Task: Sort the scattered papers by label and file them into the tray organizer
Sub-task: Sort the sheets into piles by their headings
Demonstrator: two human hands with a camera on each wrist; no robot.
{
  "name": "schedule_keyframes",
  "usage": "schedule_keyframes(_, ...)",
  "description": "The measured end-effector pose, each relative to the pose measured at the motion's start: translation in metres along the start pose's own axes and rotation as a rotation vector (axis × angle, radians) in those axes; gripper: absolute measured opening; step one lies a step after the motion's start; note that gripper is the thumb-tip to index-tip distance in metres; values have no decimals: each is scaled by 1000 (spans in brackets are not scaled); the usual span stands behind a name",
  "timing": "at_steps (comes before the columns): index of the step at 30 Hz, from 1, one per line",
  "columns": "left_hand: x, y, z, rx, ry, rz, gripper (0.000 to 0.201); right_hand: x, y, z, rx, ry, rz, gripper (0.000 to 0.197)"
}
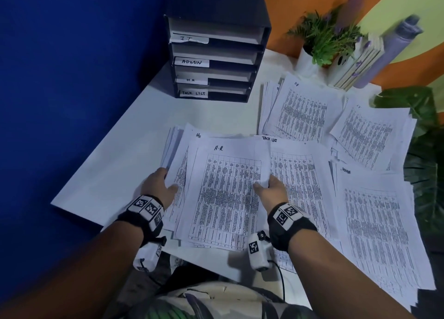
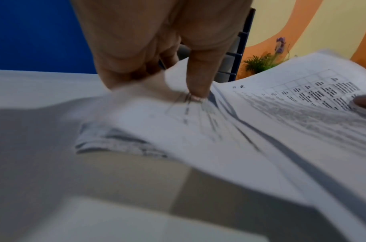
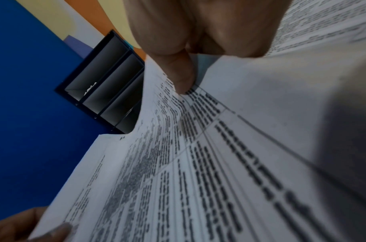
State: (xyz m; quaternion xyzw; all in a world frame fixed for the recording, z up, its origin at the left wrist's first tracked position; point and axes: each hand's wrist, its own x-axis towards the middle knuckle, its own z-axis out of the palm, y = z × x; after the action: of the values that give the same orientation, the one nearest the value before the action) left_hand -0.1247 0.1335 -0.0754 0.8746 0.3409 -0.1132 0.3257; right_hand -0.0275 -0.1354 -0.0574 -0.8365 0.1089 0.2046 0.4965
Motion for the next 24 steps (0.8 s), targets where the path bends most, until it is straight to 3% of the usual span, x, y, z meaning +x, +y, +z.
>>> schedule_keyframes(2,-2,-1,-3,-100,-12,-25,42,1,-1,-2,26,-10,5,13)
schedule_keyframes(9,-11,1,-10,-364,-38,-18,43,2,-6,0,99,-36,31,20)
schedule_keyframes(15,-12,-1,-7,-440,76,-31,20,-1,-5,-3,121,50,15,24)
schedule_keyframes(19,-13,-5,-5,-548,91,0,59,-1,-4,-10,179,72,59,27)
schedule_keyframes(20,-12,-5,-5,-544,63,29,61,-1,-4,-10,189,70,66,27)
schedule_keyframes(24,-12,0,-8,-458,-82,75,33,0,-4,-5,237,31,51,31)
